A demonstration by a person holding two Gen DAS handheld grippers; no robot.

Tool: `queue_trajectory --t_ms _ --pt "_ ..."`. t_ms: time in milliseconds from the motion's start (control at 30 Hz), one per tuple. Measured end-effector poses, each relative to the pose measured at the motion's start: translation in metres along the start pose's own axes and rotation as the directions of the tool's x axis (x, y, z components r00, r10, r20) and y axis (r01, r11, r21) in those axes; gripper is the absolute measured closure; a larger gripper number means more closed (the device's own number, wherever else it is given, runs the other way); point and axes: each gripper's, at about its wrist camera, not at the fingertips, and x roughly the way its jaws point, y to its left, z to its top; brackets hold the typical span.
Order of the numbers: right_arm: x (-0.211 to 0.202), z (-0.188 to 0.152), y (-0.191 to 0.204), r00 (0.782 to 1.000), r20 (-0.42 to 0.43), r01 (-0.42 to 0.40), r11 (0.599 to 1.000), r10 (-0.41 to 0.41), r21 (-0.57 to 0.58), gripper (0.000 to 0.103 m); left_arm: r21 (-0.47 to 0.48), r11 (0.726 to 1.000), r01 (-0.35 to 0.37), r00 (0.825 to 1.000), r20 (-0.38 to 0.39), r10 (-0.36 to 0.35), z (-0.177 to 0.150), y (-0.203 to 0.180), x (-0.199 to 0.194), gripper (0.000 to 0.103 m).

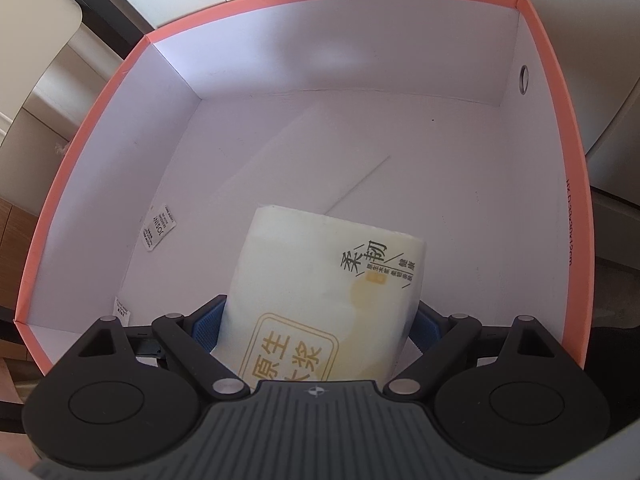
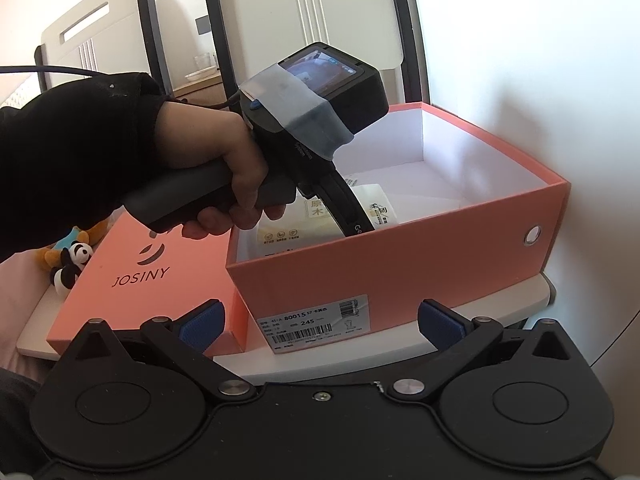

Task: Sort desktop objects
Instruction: 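Lower the tissue pack into the shoebox and open the left gripper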

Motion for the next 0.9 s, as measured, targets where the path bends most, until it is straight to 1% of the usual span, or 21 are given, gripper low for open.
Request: queue_trajectory --t_ms 267,333,500,700,900 --pt "0.002 0.0 0.003 1.0 -0.009 0.0 1.0 0.0 -0.023 0.0 -0.022 1.0 0.008 1.0 -0.023 -0.008 0.004 0.007 0.008 0.008" --pt "0.003 0.0 0.004 1.0 -0.011 0.004 1.0 -0.004 -0.026 0.0 -0.021 1.0 -0.001 1.0 -0.023 0.001 0.002 0.006 0.007 0.007" --pt "0.006 0.0 0.005 1.0 -0.016 0.014 0.999 -0.015 -0.031 0.0 -0.061 0.998 0.008 1.0 0.007 -0.007 0.0 0.011 -0.005 0.007" --pt "0.009 0.001 0.008 0.999 -0.02 0.026 0.999 -0.027 -0.036 0.0 -0.089 0.996 -0.002 0.999 0.045 0.006 0.003 0.021 -0.023 0.006" --pt "0.01 0.0 0.013 0.999 -0.021 0.038 0.998 -0.039 -0.044 0.0 -0.123 0.992 -0.012 0.996 0.084 0.023 -0.008 0.03 -0.047 0.006"
